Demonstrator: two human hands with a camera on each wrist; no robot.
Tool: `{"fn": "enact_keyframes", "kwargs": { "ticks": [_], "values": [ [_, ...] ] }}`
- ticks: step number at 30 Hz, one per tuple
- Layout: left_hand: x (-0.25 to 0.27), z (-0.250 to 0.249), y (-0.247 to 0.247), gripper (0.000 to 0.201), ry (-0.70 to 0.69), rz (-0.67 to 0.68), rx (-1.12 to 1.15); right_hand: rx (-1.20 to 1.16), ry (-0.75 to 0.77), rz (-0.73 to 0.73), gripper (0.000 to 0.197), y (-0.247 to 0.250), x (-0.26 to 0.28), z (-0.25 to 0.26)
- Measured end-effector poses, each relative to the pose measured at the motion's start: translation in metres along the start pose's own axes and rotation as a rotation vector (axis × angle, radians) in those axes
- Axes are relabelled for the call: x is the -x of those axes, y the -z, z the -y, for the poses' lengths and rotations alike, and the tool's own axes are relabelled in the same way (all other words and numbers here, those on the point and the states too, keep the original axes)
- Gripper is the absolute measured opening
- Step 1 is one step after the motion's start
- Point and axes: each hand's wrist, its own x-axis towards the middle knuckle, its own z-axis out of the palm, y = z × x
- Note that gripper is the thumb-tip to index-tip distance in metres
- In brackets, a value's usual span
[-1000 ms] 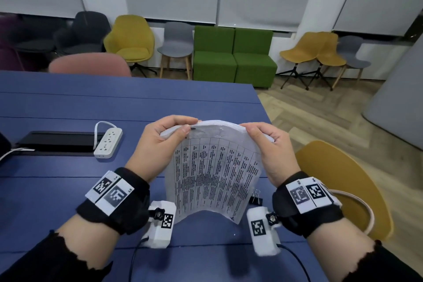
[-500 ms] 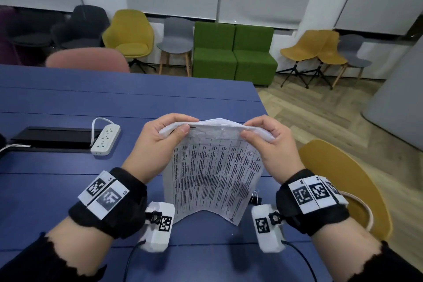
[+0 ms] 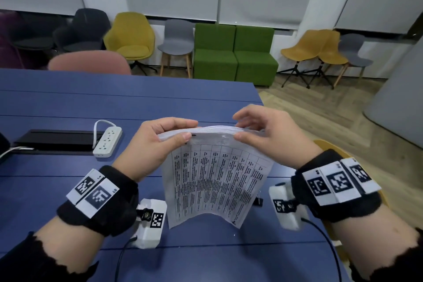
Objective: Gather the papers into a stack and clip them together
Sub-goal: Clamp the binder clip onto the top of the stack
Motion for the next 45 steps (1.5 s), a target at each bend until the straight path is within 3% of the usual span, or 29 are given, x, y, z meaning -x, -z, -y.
{"fn": "enact_keyframes", "kwargs": {
  "ticks": [3, 5, 8, 15, 17, 20, 22, 28, 37, 41, 45],
  "values": [
    [0.001, -0.001, -0.003, 0.018, -0.027, -0.034, -0.062, 0.563, 0.042, 0.15, 0.032, -0.009, -0.011, 0.02],
    [0.001, -0.001, -0.005, 0.018, -0.04, -0.059, -0.074, 0.646, 0.118, 0.176, 0.028, -0.02, -0.016, 0.029],
    [0.003, -0.002, -0.007, 0.019, -0.058, -0.08, -0.101, 0.655, 0.144, 0.235, 0.025, -0.029, -0.017, 0.031],
    [0.002, -0.01, 0.002, 0.019, -0.053, -0.035, -0.248, 0.645, 0.126, 0.18, 0.03, -0.009, -0.003, -0.005],
    [0.0, -0.017, 0.002, 0.016, -0.099, -0.026, -0.496, 0.643, 0.154, 0.175, 0.028, -0.009, -0.001, -0.007],
    [-0.001, -0.034, -0.01, 0.017, -0.2, -0.019, -1.068, 0.64, 0.17, 0.164, 0.026, -0.01, -0.003, -0.006],
    [-0.003, -0.04, -0.024, 0.019, -0.26, -0.037, -1.221, 0.648, 0.172, 0.157, 0.026, -0.01, -0.003, -0.006],
    [-0.014, -0.031, -0.041, 0.028, -0.276, -0.031, -1.302, 0.68, 0.175, 0.164, 0.027, -0.008, -0.001, -0.007],
    [-0.019, -0.016, -0.026, 0.022, -0.497, -0.017, -1.239, 0.636, 0.084, 0.143, 0.031, 0.009, 0.007, -0.025],
    [-0.02, -0.018, -0.027, 0.025, -0.499, -0.013, -1.245, 0.476, 0.086, 0.133, 0.036, 0.02, 0.015, -0.04],
    [-0.024, -0.023, -0.028, 0.029, -0.359, 0.042, -1.339, 0.442, 0.168, 0.091, 0.048, 0.018, 0.019, -0.052]
  ]
}}
